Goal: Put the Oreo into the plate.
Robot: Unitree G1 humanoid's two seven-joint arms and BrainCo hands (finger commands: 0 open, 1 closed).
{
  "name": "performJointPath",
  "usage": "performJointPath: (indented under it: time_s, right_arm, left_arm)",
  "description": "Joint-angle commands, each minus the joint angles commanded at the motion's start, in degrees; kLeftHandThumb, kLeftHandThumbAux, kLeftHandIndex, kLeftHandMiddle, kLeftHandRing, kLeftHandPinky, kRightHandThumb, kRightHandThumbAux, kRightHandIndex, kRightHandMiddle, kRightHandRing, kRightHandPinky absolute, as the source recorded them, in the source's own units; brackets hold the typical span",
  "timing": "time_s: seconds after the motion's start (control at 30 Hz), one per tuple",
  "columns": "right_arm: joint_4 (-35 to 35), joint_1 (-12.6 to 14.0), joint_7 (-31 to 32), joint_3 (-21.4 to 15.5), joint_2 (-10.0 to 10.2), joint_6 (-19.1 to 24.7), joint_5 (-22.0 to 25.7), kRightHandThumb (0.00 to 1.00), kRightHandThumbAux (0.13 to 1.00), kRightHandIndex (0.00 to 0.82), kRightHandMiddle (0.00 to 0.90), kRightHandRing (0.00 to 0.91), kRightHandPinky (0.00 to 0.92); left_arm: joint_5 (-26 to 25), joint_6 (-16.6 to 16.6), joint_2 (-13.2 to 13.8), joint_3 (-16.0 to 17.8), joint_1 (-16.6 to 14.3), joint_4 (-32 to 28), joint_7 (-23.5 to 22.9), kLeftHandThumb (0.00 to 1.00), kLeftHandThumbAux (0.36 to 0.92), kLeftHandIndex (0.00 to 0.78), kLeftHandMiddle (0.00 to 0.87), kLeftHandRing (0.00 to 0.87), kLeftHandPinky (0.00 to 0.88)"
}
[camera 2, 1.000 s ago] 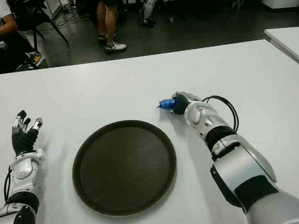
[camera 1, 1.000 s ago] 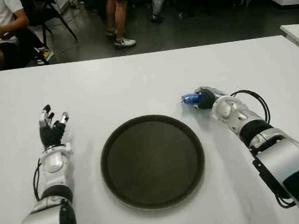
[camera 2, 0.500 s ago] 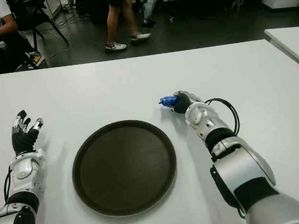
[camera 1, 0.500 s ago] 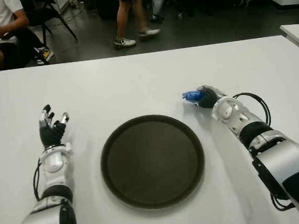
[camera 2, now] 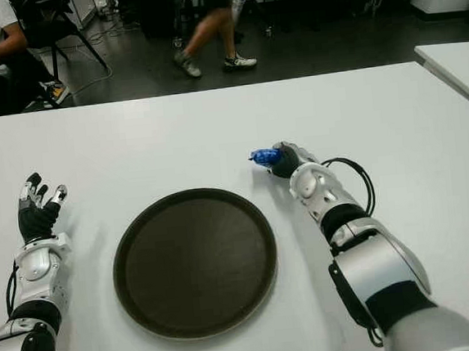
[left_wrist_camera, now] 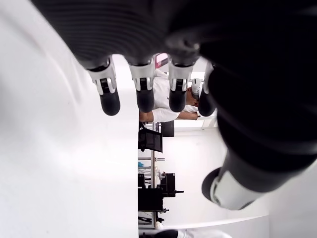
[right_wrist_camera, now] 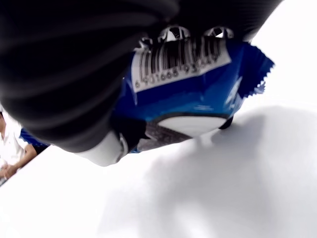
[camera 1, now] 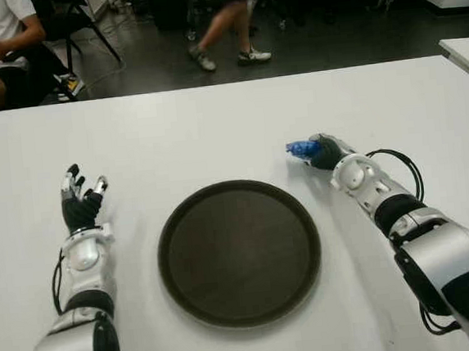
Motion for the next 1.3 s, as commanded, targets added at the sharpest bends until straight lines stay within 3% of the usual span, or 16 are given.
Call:
performJointPath:
  time_s: [0.17, 0.27, 0.3, 0.4, 0.5, 0.67, 0.87, 1.03, 1.3]
  right_arm:
    - [-4.3, 1.1, -0.8, -0.8, -0.8, -1.1, 0.8, 0.704, 0.723, 0.438, 0.778, 0.774, 0.759]
    - [-8.5, 3.5, -1.3, -1.7, -1.8, -2.7, 1.6, 0.705, 0.721, 0.439, 0.781, 0.777, 0.761]
    - [-15.4, 6.8, -1.5, -2.9, -2.4, -3.3, 2.5, 0.705, 0.721, 0.439, 0.782, 0.778, 0.761]
    - [-28.9, 13.0, -1.8, -5.0, -3.1, -3.4, 4.0, 0.706, 0.719, 0.44, 0.79, 0.788, 0.779]
    - [-29.6, 14.0, -2.9, -6.0, -3.1, -5.2, 4.5, 0.707, 0.718, 0.441, 0.794, 0.796, 0.789]
    - [-45.4, 22.0, -3.6, -8.4, -3.4, -4.8, 5.0, 0.707, 0.717, 0.442, 0.812, 0.814, 0.809]
    - [-53.1, 27.1, -4.9, -9.5, -1.8, -7.8, 6.1, 0.708, 0.715, 0.442, 0.83, 0.83, 0.827]
    - [-55.8, 28.9, -3.9, -9.3, -1.0, -10.3, 7.4, 0.708, 0.714, 0.442, 0.837, 0.839, 0.836]
    - [-55.0, 29.3, 0.9, -7.3, 0.6, -15.4, 10.4, 0.709, 0.713, 0.442, 0.842, 0.846, 0.848]
  left_arm:
    - [0.0, 0.2, 0.1, 0.0, -0.1, 0.1, 0.2, 0.0, 0.763, 0.0, 0.01, 0.007, 0.02]
    - [0.2, 0.4, 0.1, -0.1, -0.1, 0.1, 0.6, 0.0, 0.757, 0.0, 0.009, 0.007, 0.023]
    - [0.2, 0.5, 0.1, -0.1, -0.1, 0.2, 0.6, 0.0, 0.753, 0.0, 0.008, 0.007, 0.024]
    - [0.1, 0.8, 0.2, 0.0, -0.3, 0.4, 0.7, 0.0, 0.746, 0.0, 0.011, 0.012, 0.028]
    - [0.0, 0.8, 0.2, 0.1, -0.4, 0.5, 0.7, 0.0, 0.747, 0.0, 0.015, 0.014, 0.03]
    - [-0.2, 0.3, 0.1, 0.1, -0.4, 0.4, -0.1, 0.0, 0.751, 0.0, 0.01, 0.009, 0.025]
    - [-0.1, 1.0, 0.0, 0.0, -0.5, 0.4, 0.2, 0.0, 0.733, 0.0, 0.001, 0.001, 0.014]
    - [0.0, 1.4, -0.1, 0.0, -0.7, 0.5, 0.7, 0.0, 0.737, 0.0, 0.002, 0.002, 0.021]
    - [0.7, 0.6, -0.2, -0.6, -0.6, 0.2, 1.1, 0.0, 0.765, 0.001, 0.017, 0.014, 0.03]
